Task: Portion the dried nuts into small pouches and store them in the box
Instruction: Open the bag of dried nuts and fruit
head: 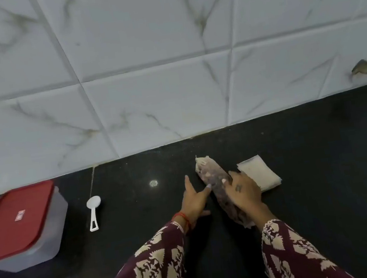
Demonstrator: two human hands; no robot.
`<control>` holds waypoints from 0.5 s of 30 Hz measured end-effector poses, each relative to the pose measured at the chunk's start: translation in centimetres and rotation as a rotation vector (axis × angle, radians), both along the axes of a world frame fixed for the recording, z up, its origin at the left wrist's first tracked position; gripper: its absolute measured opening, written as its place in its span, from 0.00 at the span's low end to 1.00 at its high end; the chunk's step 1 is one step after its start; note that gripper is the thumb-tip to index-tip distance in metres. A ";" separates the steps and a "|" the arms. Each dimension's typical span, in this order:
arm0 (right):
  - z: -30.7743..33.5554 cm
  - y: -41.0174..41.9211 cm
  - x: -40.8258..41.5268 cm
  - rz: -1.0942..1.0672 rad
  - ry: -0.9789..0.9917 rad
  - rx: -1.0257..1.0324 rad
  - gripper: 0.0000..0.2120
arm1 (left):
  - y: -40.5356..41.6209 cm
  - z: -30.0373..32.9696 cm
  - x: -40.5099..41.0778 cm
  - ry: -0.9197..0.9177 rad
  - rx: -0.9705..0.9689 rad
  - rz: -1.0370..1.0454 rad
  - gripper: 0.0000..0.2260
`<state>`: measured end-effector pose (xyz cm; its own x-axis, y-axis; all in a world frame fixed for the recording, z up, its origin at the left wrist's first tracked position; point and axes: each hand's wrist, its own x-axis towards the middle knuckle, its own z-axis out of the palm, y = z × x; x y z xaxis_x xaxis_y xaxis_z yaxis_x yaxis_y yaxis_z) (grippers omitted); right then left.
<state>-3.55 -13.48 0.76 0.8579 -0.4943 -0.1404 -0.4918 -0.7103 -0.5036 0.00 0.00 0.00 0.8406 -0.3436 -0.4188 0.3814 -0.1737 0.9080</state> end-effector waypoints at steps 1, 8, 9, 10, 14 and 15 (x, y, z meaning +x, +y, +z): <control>-0.1 -0.2 0.2 0.000 0.051 0.021 0.23 | -0.5 0.0 -0.1 0.050 -0.023 -0.018 0.38; -0.5 -0.6 1.4 0.038 0.142 0.195 0.22 | -1.9 -0.9 0.4 0.154 -0.086 -0.097 0.18; -0.6 -0.3 1.6 0.040 0.143 0.208 0.21 | -1.6 -0.9 0.6 0.148 -0.077 -0.099 0.18; -0.5 0.1 1.7 0.044 0.146 0.221 0.21 | -1.2 -1.0 0.7 0.134 -0.067 -0.093 0.18; -0.2 2.9 2.5 0.094 0.145 0.281 0.23 | 1.9 -0.8 1.2 0.089 -0.034 -0.050 0.18; -0.3 3.9 2.7 0.111 0.141 0.298 0.23 | 3.0 -0.8 1.3 0.083 -0.023 -0.041 0.18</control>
<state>-0.85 -9.63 0.49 0.8660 -0.3188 -0.3851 -0.4991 -0.5954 -0.6296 1.32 2.97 -0.83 0.7884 -0.3872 -0.4780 0.4484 -0.1702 0.8775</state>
